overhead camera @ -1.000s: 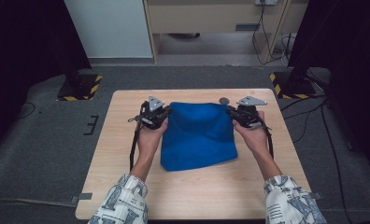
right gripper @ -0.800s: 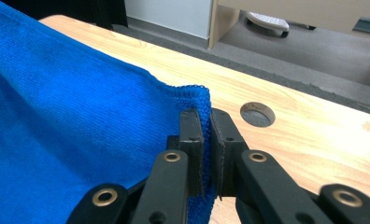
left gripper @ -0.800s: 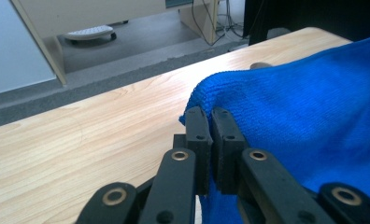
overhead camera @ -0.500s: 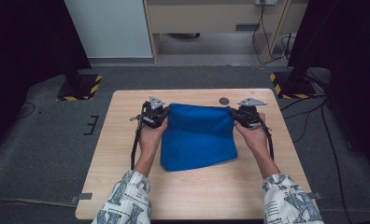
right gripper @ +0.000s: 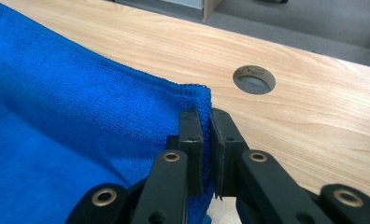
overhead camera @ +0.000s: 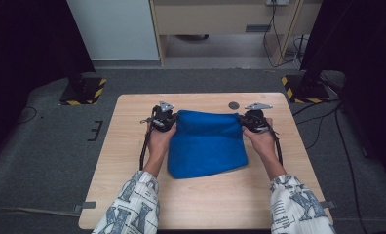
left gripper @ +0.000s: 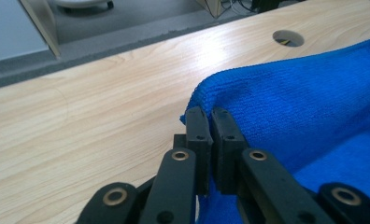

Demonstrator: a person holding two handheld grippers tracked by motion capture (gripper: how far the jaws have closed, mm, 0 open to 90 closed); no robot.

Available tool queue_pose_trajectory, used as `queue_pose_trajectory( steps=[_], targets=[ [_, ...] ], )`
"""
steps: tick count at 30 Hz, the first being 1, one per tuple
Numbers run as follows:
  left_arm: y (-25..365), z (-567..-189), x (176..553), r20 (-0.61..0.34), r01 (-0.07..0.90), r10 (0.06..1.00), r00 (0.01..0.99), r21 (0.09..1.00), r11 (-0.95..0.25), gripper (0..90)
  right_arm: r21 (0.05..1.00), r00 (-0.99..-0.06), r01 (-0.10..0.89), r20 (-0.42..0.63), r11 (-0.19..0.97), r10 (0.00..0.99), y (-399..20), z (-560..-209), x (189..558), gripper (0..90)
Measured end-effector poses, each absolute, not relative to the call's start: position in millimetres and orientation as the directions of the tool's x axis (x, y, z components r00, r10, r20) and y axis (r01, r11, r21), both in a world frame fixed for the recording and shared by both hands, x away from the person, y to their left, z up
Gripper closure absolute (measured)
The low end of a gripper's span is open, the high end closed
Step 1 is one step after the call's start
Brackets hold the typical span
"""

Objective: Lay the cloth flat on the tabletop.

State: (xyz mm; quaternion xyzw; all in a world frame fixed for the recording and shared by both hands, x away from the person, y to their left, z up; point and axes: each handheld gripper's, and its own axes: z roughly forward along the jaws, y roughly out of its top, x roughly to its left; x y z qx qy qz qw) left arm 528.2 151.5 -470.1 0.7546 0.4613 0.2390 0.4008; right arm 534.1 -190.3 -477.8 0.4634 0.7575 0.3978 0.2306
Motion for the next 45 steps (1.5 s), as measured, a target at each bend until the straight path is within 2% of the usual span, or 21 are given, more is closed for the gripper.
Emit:
queue_pose_trajectory(
  steps=[3,5,6,8,11,14,19,21,24,31,41,45],
  targets=[
    [152.1,-475.2,533.1,-0.020,0.510,0.890,0.455,0.825,-0.242,83.4,0.805,-0.461,0.533,0.020,0.259,0.887,-187.5,-483.5,541.1,83.4],
    [153.3,-478.4,535.5,-0.040,0.514,0.889,0.457,0.827,-0.228,78.0,0.800,-0.453,0.542,0.022,0.255,0.891,-185.8,-485.9,544.9,78.5],
    [153.6,-479.9,536.5,-0.037,0.514,0.890,0.454,0.827,-0.228,72.1,0.802,-0.448,0.543,0.026,0.249,0.894,-185.2,-486.6,546.7,73.1],
    [154.9,-481.1,537.3,-0.044,0.525,0.901,0.432,0.825,-0.211,54.0,0.805,-0.434,0.549,0.043,0.226,0.900,-184.2,-486.9,550.1,54.7],
    [159.0,-479.1,537.8,-0.064,0.526,0.906,0.419,0.831,-0.184,40.1,0.807,-0.431,0.551,0.054,0.215,0.901,-181.6,-486.2,553.1,37.8],
    [161.3,-474.6,536.1,-0.074,0.517,0.906,0.417,0.839,-0.170,33.0,0.821,-0.422,0.534,0.050,0.204,0.905,-180.3,-483.9,552.9,30.6],
    [160.6,-465.3,527.2,-0.061,0.519,0.895,0.442,0.831,-0.200,29.2,0.810,-0.432,0.543,0.047,0.219,0.901,-180.0,-477.8,547.7,23.0],
    [160.7,-461.3,519.8,-0.056,0.510,0.892,0.449,0.835,-0.205,28.5,0.806,-0.450,0.540,0.035,0.241,0.892,-180.5,-474.1,542.5,23.2],
    [162.6,-456.4,502.7,-0.036,0.495,0.892,0.451,0.842,-0.216,28.2,0.813,-0.475,0.525,0.034,0.252,0.879,-182.9,-468.3,530.0,28.2],
    [171.0,-465.5,454.1,-0.009,0.480,0.870,0.493,0.837,-0.264,28.2,0.809,-0.516,0.510,0.016,0.292,0.857,-193.9,-471.6,479.2,39.4],
    [181.2,-493.0,417.3,-0.014,0.502,0.839,0.544,0.806,-0.312,27.6,0.793,-0.537,0.512,-0.005,0.330,0.844,-219.7,-492.2,438.1,39.3],
    [180.3,-502.7,399.4,0.060,0.479,0.823,0.566,0.788,-0.387,26.9,0.780,-0.532,0.520,-0.023,0.348,0.846,-233.0,-499.3,427.3,37.4]
  ],
)
